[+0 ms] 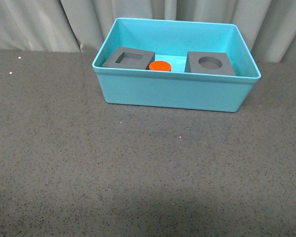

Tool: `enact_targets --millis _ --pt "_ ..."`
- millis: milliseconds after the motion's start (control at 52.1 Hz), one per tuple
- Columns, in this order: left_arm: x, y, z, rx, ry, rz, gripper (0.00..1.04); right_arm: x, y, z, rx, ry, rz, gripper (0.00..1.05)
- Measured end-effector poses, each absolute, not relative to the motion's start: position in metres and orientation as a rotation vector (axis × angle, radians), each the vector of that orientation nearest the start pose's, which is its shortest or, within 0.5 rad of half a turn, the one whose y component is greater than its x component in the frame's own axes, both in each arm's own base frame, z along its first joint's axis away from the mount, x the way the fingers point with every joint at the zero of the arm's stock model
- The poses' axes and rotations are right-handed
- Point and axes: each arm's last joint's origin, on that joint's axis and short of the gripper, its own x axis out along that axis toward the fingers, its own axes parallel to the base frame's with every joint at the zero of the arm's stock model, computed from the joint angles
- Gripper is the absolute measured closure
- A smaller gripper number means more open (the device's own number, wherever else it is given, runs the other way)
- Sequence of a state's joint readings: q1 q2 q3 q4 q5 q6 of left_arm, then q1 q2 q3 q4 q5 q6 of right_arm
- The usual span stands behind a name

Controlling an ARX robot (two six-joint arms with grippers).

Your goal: Place gray and orange parts in blue box

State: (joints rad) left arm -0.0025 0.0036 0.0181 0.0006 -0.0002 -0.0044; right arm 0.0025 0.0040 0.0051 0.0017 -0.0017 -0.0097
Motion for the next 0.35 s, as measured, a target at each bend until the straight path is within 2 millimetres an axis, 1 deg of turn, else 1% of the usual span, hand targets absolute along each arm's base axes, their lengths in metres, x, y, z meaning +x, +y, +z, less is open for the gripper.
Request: enact_targets --millis 345 --pt "0.0968 -0.0002 0.1695 -0.004 -0.015 -0.002 0.07 0.0976 0.0003 0.1651 -0.01 -0.003 0.004 0.1"
